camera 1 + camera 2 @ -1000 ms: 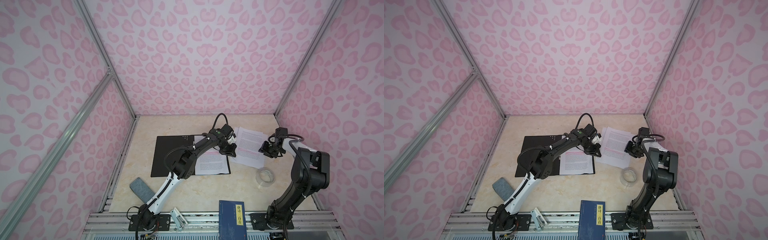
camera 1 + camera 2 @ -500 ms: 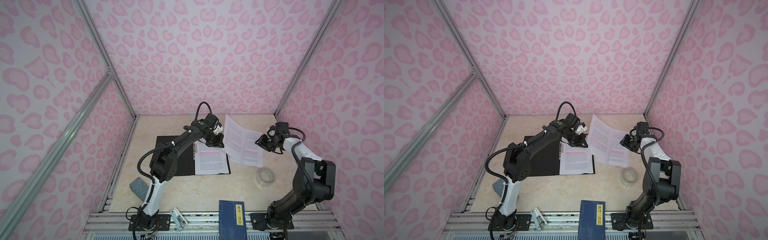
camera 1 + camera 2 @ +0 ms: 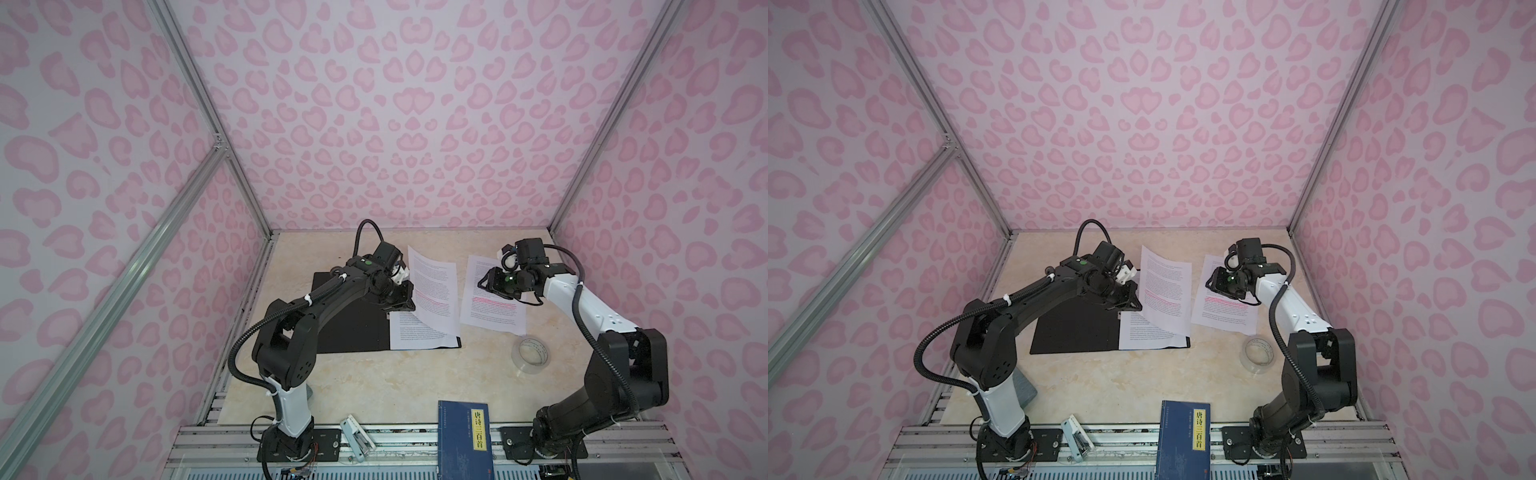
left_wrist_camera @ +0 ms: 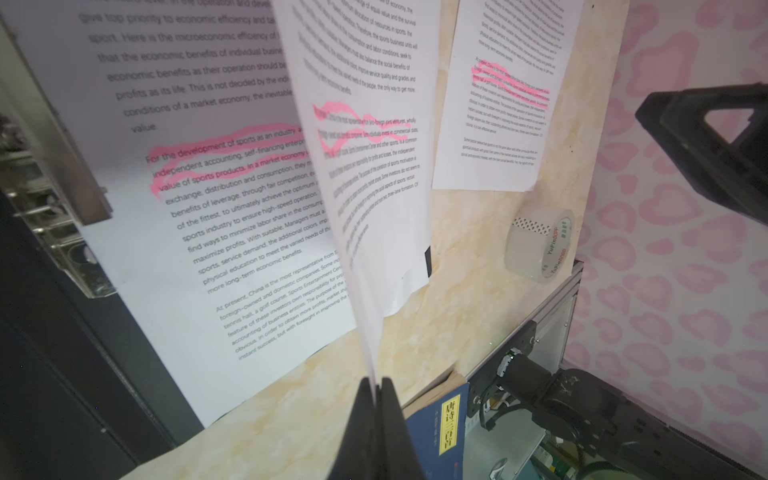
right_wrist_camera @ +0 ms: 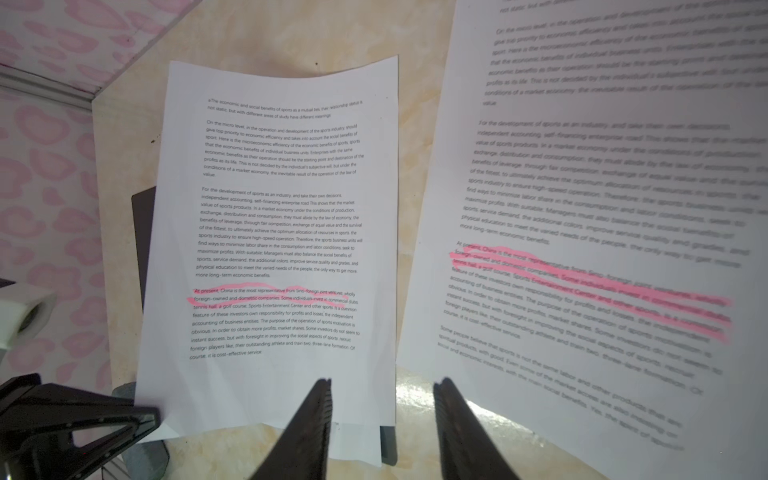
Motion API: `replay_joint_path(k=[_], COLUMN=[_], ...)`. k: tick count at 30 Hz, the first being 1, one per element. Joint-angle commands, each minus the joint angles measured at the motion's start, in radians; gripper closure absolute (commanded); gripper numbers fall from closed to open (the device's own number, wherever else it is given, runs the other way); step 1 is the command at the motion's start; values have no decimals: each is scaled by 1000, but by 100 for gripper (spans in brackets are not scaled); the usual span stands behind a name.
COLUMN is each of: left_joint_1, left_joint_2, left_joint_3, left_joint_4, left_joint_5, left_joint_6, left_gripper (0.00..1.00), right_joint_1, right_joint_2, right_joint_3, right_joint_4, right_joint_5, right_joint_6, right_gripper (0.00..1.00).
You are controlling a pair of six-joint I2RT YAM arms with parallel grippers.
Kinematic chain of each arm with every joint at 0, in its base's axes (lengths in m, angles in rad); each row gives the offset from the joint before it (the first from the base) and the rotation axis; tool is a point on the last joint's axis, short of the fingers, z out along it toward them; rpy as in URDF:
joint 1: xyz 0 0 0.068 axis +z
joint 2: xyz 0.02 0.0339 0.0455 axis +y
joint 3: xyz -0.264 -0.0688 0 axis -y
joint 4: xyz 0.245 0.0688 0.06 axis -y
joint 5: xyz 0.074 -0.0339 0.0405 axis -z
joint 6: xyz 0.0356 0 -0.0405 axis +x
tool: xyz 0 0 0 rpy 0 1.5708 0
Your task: Put the files into the folder
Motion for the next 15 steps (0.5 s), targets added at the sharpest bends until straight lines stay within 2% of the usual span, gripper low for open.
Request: replay_joint_path(k=[1,9,10,12,15], left_joint_1=[11,21,22,22,24], left_joint_2=[-11,17,19,21,24], left_joint_3=[-55,-129,-132,-140,-157], left_joint_4=[59,76,78,79,73], left_joint_5=[-20,-51,-49,-49,-71], left_joint_6=[-52,-78,-80,-77,-78], left_gripper=[96,96,93,81,48], right_joint_1=[40,108,113,121,131], right_joint_2=[2,47,54,66,87], right_joint_3=[-17,-24,-24,-23,-13], right_joint_4=[5,27,31,37,44], right_joint_5=[-3,18,18,22,20], right_joint_6=[28,50,51,57,63], right_gripper=[56,56,57,57,57])
